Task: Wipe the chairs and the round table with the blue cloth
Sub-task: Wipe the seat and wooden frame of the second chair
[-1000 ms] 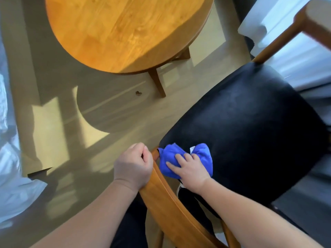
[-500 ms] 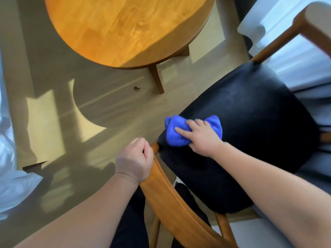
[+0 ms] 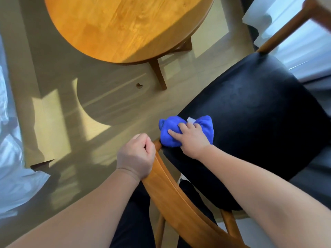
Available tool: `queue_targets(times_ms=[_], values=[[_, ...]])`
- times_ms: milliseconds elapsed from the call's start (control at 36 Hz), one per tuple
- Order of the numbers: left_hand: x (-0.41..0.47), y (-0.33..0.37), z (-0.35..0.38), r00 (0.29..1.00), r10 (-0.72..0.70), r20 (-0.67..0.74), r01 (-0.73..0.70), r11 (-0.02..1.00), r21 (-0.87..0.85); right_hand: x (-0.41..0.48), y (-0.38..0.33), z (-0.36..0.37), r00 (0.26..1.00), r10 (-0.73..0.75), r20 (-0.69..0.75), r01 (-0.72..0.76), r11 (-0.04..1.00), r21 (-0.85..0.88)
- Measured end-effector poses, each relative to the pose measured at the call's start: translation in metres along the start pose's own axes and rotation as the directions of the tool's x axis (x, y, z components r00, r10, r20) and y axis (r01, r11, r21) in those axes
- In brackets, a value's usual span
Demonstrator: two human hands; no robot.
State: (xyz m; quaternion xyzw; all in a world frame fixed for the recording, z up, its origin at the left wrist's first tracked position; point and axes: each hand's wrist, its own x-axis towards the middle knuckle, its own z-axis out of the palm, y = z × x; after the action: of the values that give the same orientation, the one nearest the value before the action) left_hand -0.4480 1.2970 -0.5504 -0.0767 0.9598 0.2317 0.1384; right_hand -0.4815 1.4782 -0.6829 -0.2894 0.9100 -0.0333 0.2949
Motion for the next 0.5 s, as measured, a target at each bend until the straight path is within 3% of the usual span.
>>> queue_targets(times_ms=[194,333,417,500], values=[[0.002,-0.007,0.001,0.998,0.010,0.054,-0.012,0.999,0.036,-0.115,0.013,0.052,0.925,-0.266,0.271,0.271,0.962,0.019],[0.002,-0.009,0.002,0.997,-0.004,0.078,-0.001,0.998,0.057,-0.158,0.035,0.064,0.853,-0.300,0.427,0.305,0.950,0.058],[0.008,-0.003,-0.003,0.987,0.003,0.159,-0.032,0.984,0.178,-0.167,0.042,0.061,0.826,-0.324,0.460,0.334,0.941,0.063],[0.022,0.009,-0.012,0.956,0.108,0.271,-0.207,0.906,0.369,-0.170,0.047,0.051,0.836,-0.325,0.441,0.333,0.941,0.063]])
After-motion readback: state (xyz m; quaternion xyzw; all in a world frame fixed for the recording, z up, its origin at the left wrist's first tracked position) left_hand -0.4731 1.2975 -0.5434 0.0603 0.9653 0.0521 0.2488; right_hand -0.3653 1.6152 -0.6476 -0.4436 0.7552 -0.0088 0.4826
